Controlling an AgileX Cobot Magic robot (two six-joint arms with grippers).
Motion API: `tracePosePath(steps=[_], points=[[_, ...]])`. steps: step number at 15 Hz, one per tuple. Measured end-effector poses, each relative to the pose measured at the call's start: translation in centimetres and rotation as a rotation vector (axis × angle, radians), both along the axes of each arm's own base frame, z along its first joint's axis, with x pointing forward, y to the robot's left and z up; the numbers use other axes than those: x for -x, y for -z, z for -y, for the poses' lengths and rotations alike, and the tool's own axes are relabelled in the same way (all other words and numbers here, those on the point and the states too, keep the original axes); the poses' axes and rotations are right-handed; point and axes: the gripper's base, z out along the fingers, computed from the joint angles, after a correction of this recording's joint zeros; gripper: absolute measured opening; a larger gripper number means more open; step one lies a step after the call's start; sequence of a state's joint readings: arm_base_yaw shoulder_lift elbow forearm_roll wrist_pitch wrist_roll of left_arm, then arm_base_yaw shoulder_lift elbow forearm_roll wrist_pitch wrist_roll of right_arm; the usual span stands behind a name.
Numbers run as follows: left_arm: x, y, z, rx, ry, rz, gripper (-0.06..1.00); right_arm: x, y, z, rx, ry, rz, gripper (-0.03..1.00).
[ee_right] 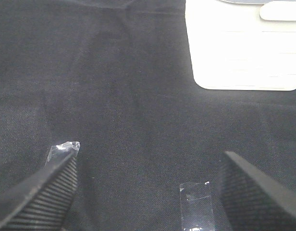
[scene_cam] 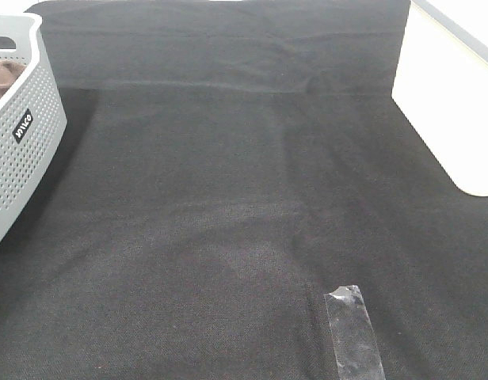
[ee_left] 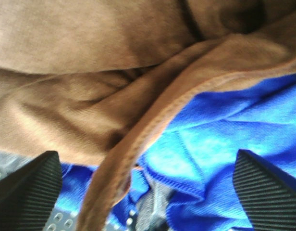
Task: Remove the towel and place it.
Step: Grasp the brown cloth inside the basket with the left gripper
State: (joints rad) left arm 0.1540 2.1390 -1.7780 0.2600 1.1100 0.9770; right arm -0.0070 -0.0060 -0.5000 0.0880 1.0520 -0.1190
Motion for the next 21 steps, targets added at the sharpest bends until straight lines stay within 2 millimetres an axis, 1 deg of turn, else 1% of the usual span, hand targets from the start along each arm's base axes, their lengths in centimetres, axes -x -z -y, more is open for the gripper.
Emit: tracePosePath(steps=[2, 3, 4, 6, 7, 8, 12, 14, 16, 17, 18, 21], points=[[0.1, 0.1, 0.2, 0.017, 0.006, -0.010, 0.85, 0.0, 0.0, 0.0, 0.000, 0.000, 0.000, 0.74], [0.1, 0.1, 0.2, 0.021, 0.005, -0.010, 0.79, 0.0, 0.0, 0.0, 0.000, 0.000, 0.000, 0.74], [0.1, 0.1, 0.2, 0.023, 0.000, -0.012, 0.63, 0.0, 0.0, 0.0, 0.000, 0.000, 0.000, 0.74], [0.3, 0.1, 0.1, 0.021, -0.031, -0.030, 0.21, 0.0, 0.0, 0.0, 0.000, 0.000, 0.000, 0.74], [0.4, 0.1, 0.0, 0.007, -0.031, -0.039, 0.06, 0.0, 0.0, 0.0, 0.000, 0.000, 0.000, 0.74], [0.4, 0.0, -0.1, -0.008, -0.030, -0.042, 0.01, 0.0, 0.0, 0.0, 0.000, 0.000, 0.000, 0.74], [0.4, 0.0, -0.2, -0.013, -0.029, -0.042, 0.00, 0.0, 0.0, 0.0, 0.000, 0.000, 0.000, 0.74], [0.3, 0.1, 0.1, 0.017, -0.042, -0.021, 0.00, 0.0, 0.0, 0.0, 0.000, 0.000, 0.000, 0.74], [0.3, -0.3, 0.1, 0.032, -0.124, 0.014, 0.00, 0.0, 0.0, 0.0, 0.000, 0.000, 0.000, 0.74], [0.5, -1.0, 0.2, 0.037, -0.165, 0.038, 0.00, 0.0, 0.0, 0.0, 0.000, 0.000, 0.000, 0.74], [0.8, -2.0, 0.2, 0.041, -0.193, 0.060, 0.00, 0.0, 0.0, 0.0, 0.000, 0.000, 0.000, 0.74], [2.5, -7.1, 0.7, 0.071, -0.219, 0.159, 0.00, 0.0, 0.0, 0.0, 0.000, 0.000, 0.000, 0.74]])
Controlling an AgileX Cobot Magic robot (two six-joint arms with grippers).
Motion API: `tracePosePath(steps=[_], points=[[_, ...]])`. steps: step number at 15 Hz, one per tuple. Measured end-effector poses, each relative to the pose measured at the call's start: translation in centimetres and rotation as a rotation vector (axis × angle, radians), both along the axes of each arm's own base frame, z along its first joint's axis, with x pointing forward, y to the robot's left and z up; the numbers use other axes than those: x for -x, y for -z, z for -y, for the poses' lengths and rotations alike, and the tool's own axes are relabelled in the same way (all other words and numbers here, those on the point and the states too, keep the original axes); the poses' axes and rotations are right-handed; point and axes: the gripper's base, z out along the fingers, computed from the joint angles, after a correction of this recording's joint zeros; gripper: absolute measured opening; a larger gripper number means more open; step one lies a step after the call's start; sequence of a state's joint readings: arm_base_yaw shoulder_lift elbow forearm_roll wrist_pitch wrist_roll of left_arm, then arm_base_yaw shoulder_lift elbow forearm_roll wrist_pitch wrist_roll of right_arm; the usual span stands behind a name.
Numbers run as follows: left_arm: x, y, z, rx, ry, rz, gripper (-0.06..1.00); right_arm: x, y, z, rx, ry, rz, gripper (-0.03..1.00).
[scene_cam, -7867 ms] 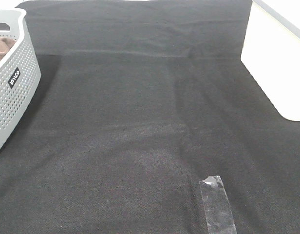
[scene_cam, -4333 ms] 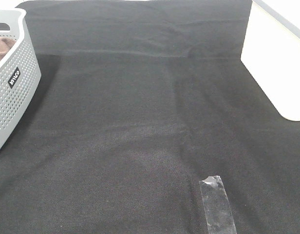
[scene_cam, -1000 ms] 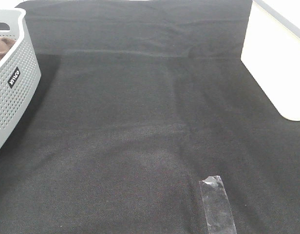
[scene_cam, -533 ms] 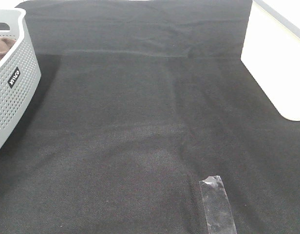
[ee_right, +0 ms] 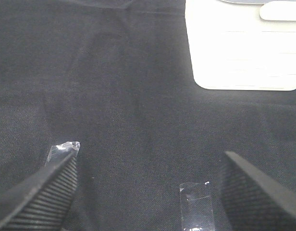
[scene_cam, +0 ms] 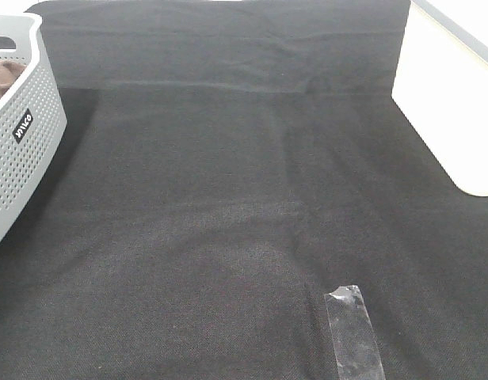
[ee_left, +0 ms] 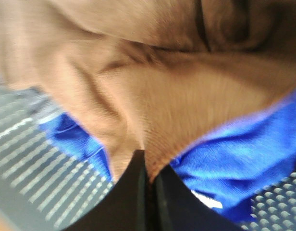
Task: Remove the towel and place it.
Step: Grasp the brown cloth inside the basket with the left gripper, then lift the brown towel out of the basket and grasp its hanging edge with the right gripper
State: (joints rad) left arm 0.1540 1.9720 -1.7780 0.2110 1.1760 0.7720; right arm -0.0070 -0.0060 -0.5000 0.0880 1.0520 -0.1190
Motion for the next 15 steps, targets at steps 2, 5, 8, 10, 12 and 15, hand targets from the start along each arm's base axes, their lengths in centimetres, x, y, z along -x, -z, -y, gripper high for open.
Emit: tracePosePath(steps=[2, 5, 8, 10, 12, 15], points=[[1.3, -3.2, 0.8, 0.060, -0.005, 0.089, 0.00, 0.0, 0.0, 0.0, 0.000, 0.000, 0.000, 0.74], [3.5, -8.0, 2.2, 0.166, -0.020, 0.247, 0.00, 0.0, 0.0, 0.0, 0.000, 0.000, 0.000, 0.74], [5.5, -12.1, 3.5, 0.212, -0.036, 0.414, 0.00, 0.0, 0.0, 0.0, 0.000, 0.000, 0.000, 0.74], [7.1, -14.5, 5.1, 0.216, 0.010, 0.484, 0.00, 0.0, 0.0, 0.0, 0.000, 0.000, 0.000, 0.74], [8.8, -17.0, 7.2, 0.222, 0.076, 0.570, 0.00, 0.0, 0.0, 0.0, -0.001, -0.002, 0.001, 0.74], [12.2, -22.7, 11.4, 0.257, 0.200, 0.748, 0.00, -2.1, -2.7, -1.6, -0.033, -0.191, 0.134, 0.74]])
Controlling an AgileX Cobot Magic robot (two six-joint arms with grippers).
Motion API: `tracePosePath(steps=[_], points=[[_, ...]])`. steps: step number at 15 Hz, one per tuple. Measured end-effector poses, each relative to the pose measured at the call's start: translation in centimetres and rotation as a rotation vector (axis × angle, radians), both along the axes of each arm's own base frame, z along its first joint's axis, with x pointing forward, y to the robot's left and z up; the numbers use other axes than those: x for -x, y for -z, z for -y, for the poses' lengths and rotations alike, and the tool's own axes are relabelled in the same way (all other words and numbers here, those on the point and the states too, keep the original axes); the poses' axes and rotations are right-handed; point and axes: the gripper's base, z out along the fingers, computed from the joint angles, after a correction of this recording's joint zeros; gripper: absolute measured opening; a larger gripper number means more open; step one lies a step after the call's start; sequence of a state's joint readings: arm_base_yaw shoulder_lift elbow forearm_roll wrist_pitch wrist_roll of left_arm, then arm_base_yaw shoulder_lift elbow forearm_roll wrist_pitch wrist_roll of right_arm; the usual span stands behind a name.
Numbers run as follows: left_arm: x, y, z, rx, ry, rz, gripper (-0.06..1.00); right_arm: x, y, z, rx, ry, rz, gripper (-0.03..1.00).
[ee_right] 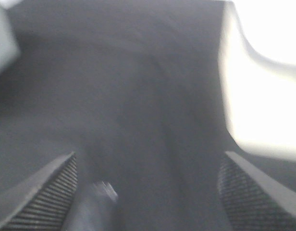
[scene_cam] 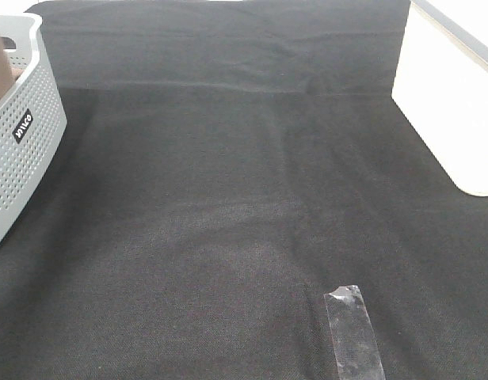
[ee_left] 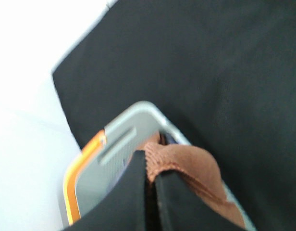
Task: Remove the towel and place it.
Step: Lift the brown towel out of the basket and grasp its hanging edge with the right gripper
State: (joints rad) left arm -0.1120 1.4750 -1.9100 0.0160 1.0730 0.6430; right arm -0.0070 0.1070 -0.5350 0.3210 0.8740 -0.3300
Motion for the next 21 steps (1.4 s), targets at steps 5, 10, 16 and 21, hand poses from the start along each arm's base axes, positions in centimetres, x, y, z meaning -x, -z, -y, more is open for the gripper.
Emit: tracePosePath(steps=[5, 10, 16, 21], points=[[3.4, -2.7, 6.9, -0.001, 0.271, 0.089, 0.00, -5.9, -2.0, -3.2, -0.074, -0.411, 0.081, 0.74], [5.5, -2.5, 11.1, -0.103, 0.489, 0.102, 0.00, -11.7, -1.3, -5.5, -0.202, -0.793, 0.117, 0.74], [7.3, -2.2, 13.4, -0.169, 0.635, 0.090, 0.00, -17.8, -0.5, -6.2, -0.272, -0.976, 0.114, 0.74], [7.4, -2.5, 13.9, -0.127, 0.655, 0.127, 0.00, -20.5, 2.2, -9.8, -0.371, -1.054, 0.048, 0.74]])
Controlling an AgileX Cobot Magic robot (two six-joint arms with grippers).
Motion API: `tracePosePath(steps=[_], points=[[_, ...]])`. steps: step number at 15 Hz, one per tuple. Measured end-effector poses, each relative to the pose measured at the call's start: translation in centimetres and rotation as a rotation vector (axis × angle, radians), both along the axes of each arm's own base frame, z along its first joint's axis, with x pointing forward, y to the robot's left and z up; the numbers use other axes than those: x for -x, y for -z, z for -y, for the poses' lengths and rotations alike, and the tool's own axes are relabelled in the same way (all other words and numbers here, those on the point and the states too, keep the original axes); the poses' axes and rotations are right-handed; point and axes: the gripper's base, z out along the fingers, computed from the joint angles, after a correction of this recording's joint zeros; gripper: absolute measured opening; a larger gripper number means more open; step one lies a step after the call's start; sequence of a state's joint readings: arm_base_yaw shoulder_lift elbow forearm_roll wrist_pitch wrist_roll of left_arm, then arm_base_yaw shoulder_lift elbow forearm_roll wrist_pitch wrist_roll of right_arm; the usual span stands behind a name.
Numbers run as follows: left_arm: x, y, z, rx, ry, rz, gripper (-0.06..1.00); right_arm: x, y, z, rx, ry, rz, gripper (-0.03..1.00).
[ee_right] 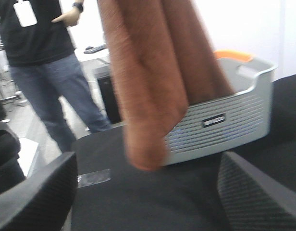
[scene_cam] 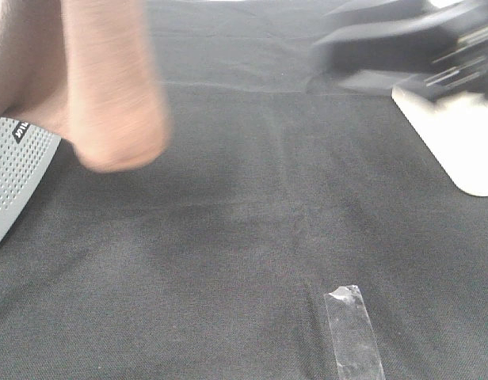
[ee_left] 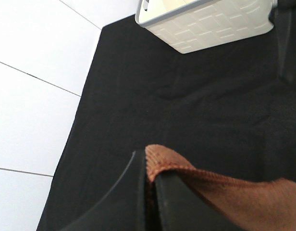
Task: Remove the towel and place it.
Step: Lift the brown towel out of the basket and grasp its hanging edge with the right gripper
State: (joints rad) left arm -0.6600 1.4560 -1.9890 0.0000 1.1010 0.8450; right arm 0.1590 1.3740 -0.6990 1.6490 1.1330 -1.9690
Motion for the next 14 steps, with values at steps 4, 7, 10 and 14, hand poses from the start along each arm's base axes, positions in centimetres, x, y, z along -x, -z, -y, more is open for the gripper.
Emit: tracePosePath(steps=[4, 7, 10, 14], points=[[0.0, 0.0, 0.0, 0.005, 0.004, -0.003, 0.00, -2.4, 0.9, -2.7, 0.003, 0.013, -0.019, 0.74], [0.0, 0.0, 0.1, 0.007, 0.006, -0.004, 0.00, -4.2, 1.9, -4.0, 0.017, -0.007, -0.043, 0.74], [0.0, 0.1, 0.2, 0.006, 0.006, -0.006, 0.00, -3.1, 2.7, -8.1, 0.043, -0.157, -0.046, 0.74], [-1.1, 1.0, 1.0, -0.009, 0.008, -0.032, 0.00, -3.0, 2.5, -11.9, 0.093, -0.183, -0.017, 0.74]])
